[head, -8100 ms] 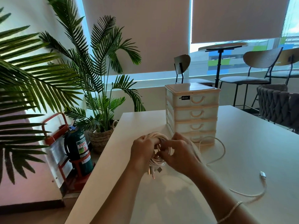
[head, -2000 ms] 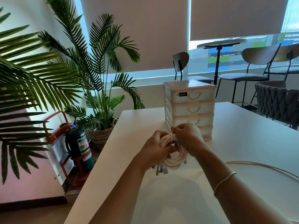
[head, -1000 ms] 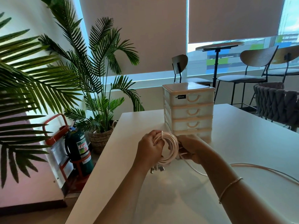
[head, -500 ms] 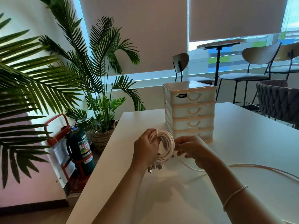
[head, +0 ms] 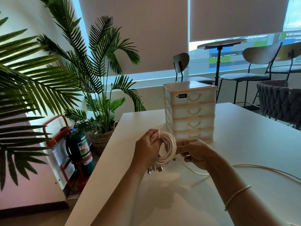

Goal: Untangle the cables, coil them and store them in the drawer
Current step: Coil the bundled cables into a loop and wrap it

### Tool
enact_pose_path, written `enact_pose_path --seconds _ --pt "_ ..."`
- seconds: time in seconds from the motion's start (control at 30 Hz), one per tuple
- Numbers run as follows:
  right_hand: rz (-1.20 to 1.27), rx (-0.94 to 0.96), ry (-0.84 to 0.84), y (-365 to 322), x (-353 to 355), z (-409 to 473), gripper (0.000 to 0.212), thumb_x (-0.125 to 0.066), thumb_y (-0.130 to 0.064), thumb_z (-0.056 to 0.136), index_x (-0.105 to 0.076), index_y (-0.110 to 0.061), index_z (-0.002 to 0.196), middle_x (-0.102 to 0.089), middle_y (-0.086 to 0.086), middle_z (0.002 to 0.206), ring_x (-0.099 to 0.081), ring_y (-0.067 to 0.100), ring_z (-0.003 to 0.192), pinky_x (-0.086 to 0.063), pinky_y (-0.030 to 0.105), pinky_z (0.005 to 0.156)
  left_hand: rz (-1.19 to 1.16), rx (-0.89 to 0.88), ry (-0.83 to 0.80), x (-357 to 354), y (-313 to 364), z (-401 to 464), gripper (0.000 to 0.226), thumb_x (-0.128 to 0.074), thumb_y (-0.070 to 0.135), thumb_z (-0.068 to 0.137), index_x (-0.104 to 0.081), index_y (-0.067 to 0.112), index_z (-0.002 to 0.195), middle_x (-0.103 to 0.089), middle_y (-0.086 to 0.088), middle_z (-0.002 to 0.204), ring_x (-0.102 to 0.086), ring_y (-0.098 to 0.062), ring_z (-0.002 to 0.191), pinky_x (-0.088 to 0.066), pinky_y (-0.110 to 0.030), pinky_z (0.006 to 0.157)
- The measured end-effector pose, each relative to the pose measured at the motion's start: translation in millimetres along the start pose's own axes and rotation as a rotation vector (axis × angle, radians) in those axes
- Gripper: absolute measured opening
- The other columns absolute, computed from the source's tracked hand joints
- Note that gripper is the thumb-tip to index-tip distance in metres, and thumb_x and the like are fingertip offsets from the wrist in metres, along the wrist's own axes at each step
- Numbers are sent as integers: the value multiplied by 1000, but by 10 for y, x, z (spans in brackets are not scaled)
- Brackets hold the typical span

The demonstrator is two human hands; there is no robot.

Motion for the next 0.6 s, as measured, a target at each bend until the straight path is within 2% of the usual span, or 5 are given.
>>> enact_pose_path --seconds 0.07,0.23,0.37,0.47,0.6 --pt "52 -25 -20 31 -9 12 10 -62 7 78 -66 -3 77 -57 4 59 -38 10 54 -28 22 51 -33 18 -14 5 -10 8 19 -54 15 88 -64 19 103 -60 11 75 -54 -10 66 -47 -28 69" --pt "154 -83 -134 109 -81 -11 8 -64 4 70 -65 -4 68 -55 8 60 -40 13 55 -29 25 54 -27 7 -31 -13 24 -6 21 -53 15 89 -65 18 106 -64 4 85 -56 -12 77 -40 -21 70" --pt "238 -36 -199 83 -88 -13 16 -54 6 79 -67 0 73 -58 11 61 -46 15 51 -35 27 53 -25 -6 -9 0 41 5 21 -53 14 88 -64 17 106 -62 5 80 -54 -12 70 -40 -22 68" --pt "267 25 -254 40 -109 -27 14 -60 -3 71 -73 -5 70 -60 12 64 -46 15 54 -36 27 55 -14 -10 11 31 31 17 21 -54 16 88 -65 18 105 -60 9 72 -54 -10 65 -40 -20 63" --pt "299 84 -350 22 -117 -14 21 -64 -4 66 -75 -5 83 -63 11 71 -48 15 61 -39 25 55 -6 -29 36 68 45 21 19 -54 15 88 -65 19 103 -58 13 69 -54 -9 63 -39 -15 58"
Point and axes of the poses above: each hand's wrist, its own z-axis towards the middle knuckle, its own x-axis out of the back of the hand, y = z × x, the point moved 6 cm from there along z, towards the middle knuckle
